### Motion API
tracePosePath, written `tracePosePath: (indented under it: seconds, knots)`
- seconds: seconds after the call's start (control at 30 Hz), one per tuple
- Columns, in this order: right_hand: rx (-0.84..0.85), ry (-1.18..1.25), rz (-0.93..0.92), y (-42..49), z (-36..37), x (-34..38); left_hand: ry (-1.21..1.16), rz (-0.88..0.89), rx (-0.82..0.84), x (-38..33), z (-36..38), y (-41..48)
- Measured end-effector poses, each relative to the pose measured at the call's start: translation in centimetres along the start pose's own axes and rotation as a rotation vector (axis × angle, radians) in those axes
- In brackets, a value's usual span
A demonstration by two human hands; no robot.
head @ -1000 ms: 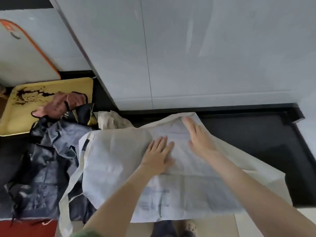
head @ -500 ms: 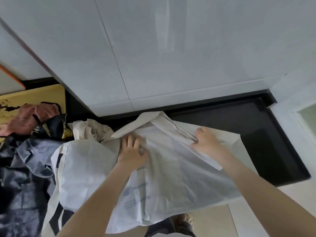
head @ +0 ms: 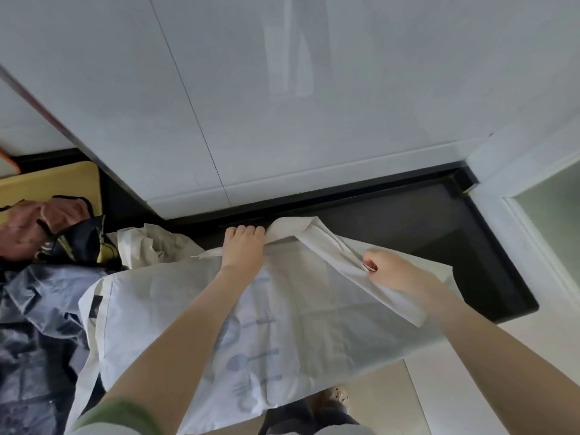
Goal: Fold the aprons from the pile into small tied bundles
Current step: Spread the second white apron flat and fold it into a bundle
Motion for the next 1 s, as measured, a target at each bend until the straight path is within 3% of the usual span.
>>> tracePosePath:
  seconds: [0.13, 0.2, 0.33, 0.4, 0.5, 0.57, 0.6, 0.67, 0.7, 0.77, 0.87, 1.0]
  knots:
    - [-0.078, -0.072, 0.039, -0.7, -0.7, -0.7, -0.25, -0.092, -0.112, -0.4, -0.2, -0.3]
    - [-0.251, -0.163, -0.018, -0.9, -2.1, -0.7, -0.34, -0.121, -0.18, -0.4, -0.2, -0.6]
    - [-0.671, -0.24, -0.204, -1.1, -5.4, -1.1, -0.338, -0.082, -0.117, -0.1, -0.6, -2.1]
    - [-0.727, -0.309, -0.332, -1.6, -6.1, -1.5, -0.319, -0.008, -0.042, 0.1, -0.8, -2.6]
    - [-0.603, -0.397, -0.504, -3.3, -5.6, -2.3, -0.304, 0.128, 0.135, 0.2, -0.8, -3.2]
    - [-0.389, -0.359, -0.552, -5.0, -4.6, -2.6, -0.275, 0.127, 0.238, 0.2, -1.0, -3.5]
    - [-0.22, -0.305, -0.468, -5.9, -4.0, -3.0, -0.214, 0.141, 0.307, 0.0, -1.2, -3.6]
    - [0.124, -0.167, -0.12, -7.1, -2.8, -3.5, -0.136, 0.145, 0.446, -0.3, -1.4, -3.5]
    - [0.212, -0.088, 0.014, -7.4, -2.2, -4.0, -0.138, 0.128, 0.479, -0.5, -1.6, -3.6]
    - [0.192, -0.051, 0.084, -7.4, -1.3, -4.7, -0.117, 0.119, 0.422, -1.0, -1.9, -3.6]
    - [0.066, -0.186, -0.003, -6.7, -0.5, -5.0, -0.017, 0.172, 0.214, -2.8, -1.8, -4.2]
    - [-0.035, -0.243, -0.179, -6.0, 1.5, -3.7, 0.105, 0.274, 0.098, -6.4, -0.3, -6.4]
Point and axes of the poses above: each hand's wrist, its own y-axis towards the middle knuckle, its own z-axis out of the palm, x = y × z, the point moved 1 cm from there along y, towards the middle knuckle, and after that the axes turned 14 degrees about y, right-handed, at the moved point
